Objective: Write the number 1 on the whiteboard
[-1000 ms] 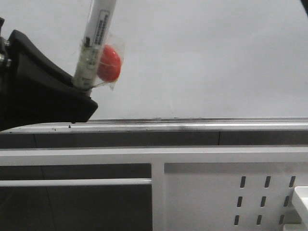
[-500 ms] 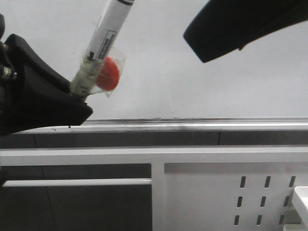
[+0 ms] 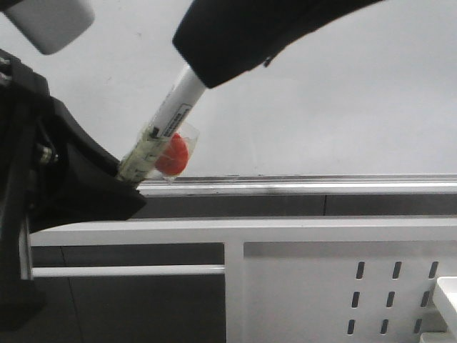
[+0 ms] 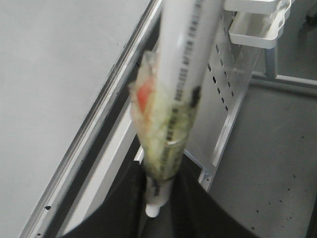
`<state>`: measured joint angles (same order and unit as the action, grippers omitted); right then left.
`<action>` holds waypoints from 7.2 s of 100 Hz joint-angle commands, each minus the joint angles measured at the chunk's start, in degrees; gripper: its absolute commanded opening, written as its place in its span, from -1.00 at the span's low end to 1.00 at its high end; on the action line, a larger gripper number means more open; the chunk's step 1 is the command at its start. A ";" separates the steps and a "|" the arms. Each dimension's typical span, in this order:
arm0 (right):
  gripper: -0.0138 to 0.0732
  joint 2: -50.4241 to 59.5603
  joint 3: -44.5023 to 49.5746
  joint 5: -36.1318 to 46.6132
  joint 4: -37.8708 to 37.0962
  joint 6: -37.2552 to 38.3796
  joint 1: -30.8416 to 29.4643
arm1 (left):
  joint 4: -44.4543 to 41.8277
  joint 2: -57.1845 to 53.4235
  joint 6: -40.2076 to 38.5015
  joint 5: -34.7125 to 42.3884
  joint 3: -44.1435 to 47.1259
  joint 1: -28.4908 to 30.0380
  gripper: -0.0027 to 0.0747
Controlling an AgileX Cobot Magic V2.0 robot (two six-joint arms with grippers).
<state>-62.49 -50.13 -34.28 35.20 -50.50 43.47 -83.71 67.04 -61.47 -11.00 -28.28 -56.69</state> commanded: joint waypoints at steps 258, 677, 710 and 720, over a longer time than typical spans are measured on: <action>-0.86 -2.85 -1.97 17.03 1.99 -1.94 0.15 | 11.64 -25.88 -0.33 -17.25 -3.21 -12.51 -0.55; -0.86 30.17 24.22 35.97 -21.36 32.14 2.59 | 16.47 -62.72 7.08 -26.15 3.69 37.24 -0.98; -0.86 30.07 24.19 38.34 -20.49 32.14 -1.25 | 16.47 -62.72 7.08 -16.94 3.69 37.24 -0.98; -0.86 30.07 24.19 38.34 -20.23 32.14 -3.66 | 16.73 -62.72 7.08 -12.02 3.69 37.24 -0.98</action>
<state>-32.41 -23.65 -1.25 14.62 -18.57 41.64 -65.11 3.55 -54.27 -29.82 -23.18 -19.56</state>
